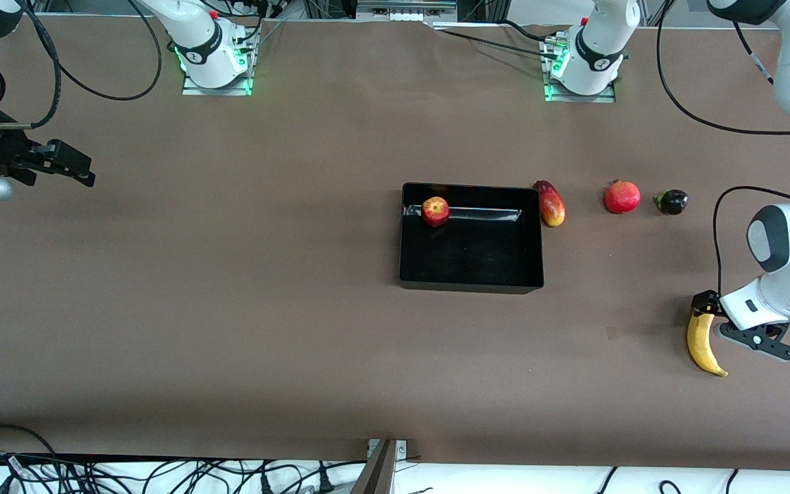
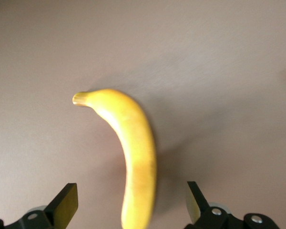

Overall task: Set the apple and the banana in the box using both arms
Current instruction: 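Grasp the yellow banana with the left gripper and lift it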

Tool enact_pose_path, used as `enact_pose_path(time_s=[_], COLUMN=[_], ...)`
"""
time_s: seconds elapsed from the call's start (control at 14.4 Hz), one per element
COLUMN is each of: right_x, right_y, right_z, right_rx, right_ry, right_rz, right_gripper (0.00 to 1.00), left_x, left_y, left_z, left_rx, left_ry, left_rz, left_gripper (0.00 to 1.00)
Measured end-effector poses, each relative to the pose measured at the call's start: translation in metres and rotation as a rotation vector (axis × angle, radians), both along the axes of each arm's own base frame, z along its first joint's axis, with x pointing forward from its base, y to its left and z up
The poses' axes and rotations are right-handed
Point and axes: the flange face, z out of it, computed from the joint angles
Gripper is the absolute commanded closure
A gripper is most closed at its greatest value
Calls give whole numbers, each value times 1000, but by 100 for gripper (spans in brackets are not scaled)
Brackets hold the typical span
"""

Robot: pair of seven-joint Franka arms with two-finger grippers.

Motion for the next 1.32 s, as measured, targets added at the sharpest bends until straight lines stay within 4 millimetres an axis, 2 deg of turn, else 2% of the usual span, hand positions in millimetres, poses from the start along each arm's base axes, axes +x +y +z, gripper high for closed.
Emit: enact_pose_path(time_s=[0.14, 0.28, 0.35, 0.42, 0.48, 0.62, 0.83, 0.97, 1.04, 1.18, 1.32], right_x=[1, 1, 1, 1, 1, 1, 1, 1, 1, 2, 2], right_y=[0, 0, 0, 0, 0, 0, 0, 0, 0, 0, -1], right_z=[0, 1, 1, 1, 1, 1, 1, 1, 1, 1, 1], right_rx=[0, 0, 0, 0, 0, 0, 0, 0, 0, 0, 0], right_ry=[-6, -11, -11, -12, -12, -12, -12, -12, -13, -13, -13], right_rz=[0, 0, 0, 0, 0, -1, -1, -1, -1, -1, -2], right_gripper=[0, 0, 0, 0, 0, 0, 0, 0, 0, 0, 0], left_x=[-1, -1, -2, -1, -1, 0, 4, 4, 6, 5, -4], left_y=[4, -1, -3, -4, -4, -4, -3, -8, -21, -74, -144], left_z=[-27, -47, -54, -59, -64, -70, -61, -42, -18, 50, 109], left_rx=[-9, -21, -25, -28, -30, -33, -29, -43, -59, -82, -109], left_ry=[-6, -4, -3, -8, -18, -32, -42, 23, 72, 163, 206], left_rz=[-21, -28, -29, -30, -29, -29, -21, 12, 37, 100, 195], left_gripper=[0, 0, 19, 56, 100, 100, 100, 100, 100, 100, 100])
